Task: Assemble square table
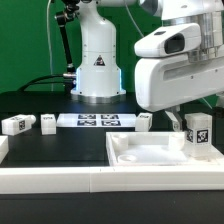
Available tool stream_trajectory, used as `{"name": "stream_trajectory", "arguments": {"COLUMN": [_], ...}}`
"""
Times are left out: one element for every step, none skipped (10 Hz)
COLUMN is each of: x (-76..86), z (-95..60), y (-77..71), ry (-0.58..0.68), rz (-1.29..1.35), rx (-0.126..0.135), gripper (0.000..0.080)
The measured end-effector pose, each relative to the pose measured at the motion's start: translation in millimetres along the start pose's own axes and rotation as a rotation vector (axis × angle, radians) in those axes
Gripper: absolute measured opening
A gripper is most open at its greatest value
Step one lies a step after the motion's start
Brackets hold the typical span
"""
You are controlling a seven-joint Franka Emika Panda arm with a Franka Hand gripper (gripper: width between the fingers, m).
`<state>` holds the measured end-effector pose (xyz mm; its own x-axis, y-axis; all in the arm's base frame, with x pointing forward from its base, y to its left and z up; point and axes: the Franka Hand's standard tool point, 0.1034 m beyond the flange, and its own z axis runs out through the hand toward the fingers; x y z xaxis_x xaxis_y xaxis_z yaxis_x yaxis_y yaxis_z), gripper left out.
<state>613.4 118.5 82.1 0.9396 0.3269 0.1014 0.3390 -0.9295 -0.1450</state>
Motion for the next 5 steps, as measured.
{"name": "stream_trajectory", "arguments": {"x": [1.9, 2.3, 2.1, 3.1, 3.7], "z": [-2.1, -3.1, -3.7, -4.7, -5.1], "y": [2.0, 4.5, 7.3, 8.3, 8.4], "ry": [0.002, 0.003, 0.005, 0.007, 0.008], "rz": [-0.002, -0.012, -0.022, -0.021, -0.020], "rx": [0.000, -0.001, -0.002, -0.002, -0.002], "gripper": [0.0649, 0.0649, 0.0649, 0.0649, 0.0531]}}
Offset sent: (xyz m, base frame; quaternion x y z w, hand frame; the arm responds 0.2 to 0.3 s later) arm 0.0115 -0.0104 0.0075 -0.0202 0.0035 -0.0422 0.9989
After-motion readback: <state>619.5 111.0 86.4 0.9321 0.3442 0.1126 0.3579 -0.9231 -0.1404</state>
